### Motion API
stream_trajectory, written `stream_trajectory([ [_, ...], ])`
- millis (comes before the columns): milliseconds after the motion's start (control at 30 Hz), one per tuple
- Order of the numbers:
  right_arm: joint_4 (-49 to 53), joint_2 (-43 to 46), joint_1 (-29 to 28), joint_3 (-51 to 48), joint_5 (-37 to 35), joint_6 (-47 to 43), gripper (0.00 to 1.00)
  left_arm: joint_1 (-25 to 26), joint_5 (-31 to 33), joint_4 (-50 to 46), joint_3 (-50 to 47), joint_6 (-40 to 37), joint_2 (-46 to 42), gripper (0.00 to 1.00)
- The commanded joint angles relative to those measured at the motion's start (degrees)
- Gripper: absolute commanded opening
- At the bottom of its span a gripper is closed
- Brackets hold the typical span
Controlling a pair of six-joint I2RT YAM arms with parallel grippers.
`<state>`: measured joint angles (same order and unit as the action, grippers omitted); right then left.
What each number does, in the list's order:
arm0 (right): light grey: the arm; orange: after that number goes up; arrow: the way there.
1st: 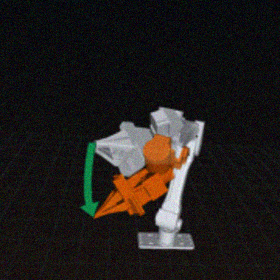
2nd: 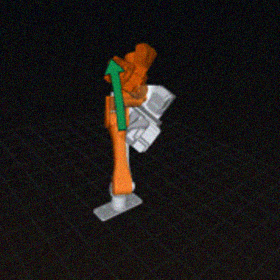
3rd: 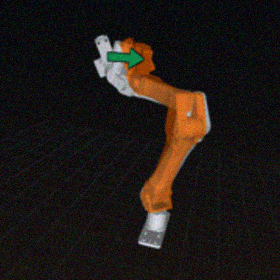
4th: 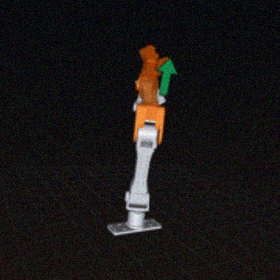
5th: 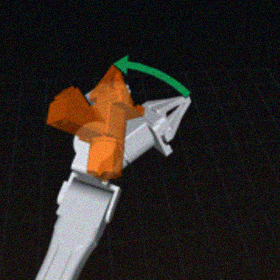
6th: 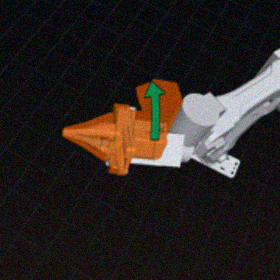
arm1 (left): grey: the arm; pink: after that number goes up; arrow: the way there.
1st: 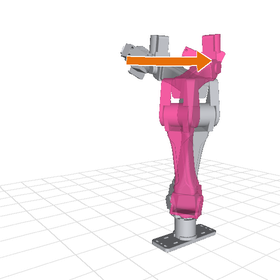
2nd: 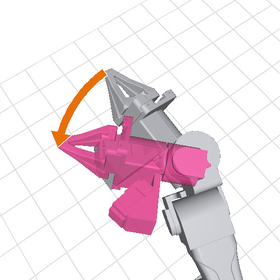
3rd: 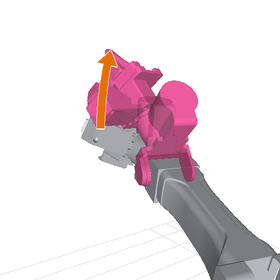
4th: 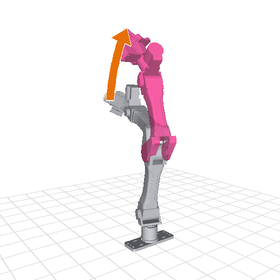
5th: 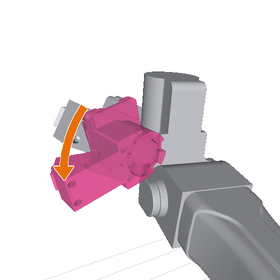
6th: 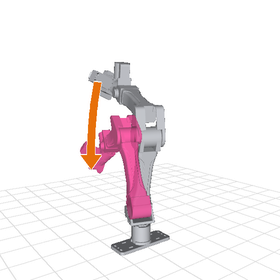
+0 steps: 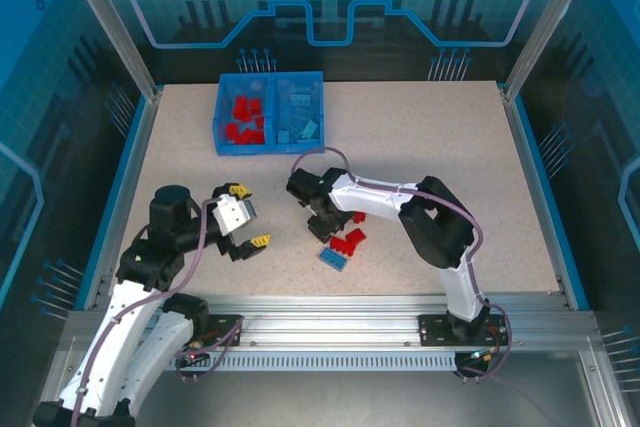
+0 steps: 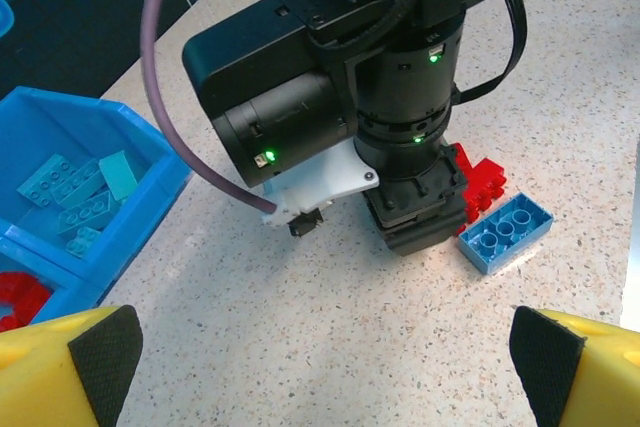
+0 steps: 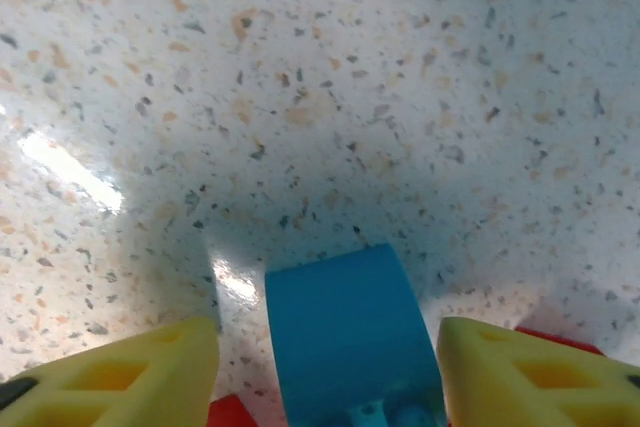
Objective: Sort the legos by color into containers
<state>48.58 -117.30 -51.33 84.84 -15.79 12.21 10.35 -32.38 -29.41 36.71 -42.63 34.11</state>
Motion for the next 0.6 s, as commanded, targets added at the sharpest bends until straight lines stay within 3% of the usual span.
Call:
stream_trajectory([
  [0,-0.89,-0.18,0.24,0.42,2.12,-1.01,0.47,0.37,-4.36,-3.03,-1.0,-5.38,-1.0,0.99],
  [200,-0.24,2.23,1.11,1.02,3.1,-0.08,0.24,0.37,-5.32,-7.97,-0.85,-11.59,-0.77,0.99],
  [433,-1.29,7.54,4.23,8.67,3.02,-1.47,0.22,0.37,-10.25,-1.37,-1.88,-7.96,-0.72,0.99],
  [567,-5.89,5.5,7.69,18.32,1.91,-3.22,0.22,0.46,-10.24,7.42,-3.27,1.84,-0.71,0.99],
])
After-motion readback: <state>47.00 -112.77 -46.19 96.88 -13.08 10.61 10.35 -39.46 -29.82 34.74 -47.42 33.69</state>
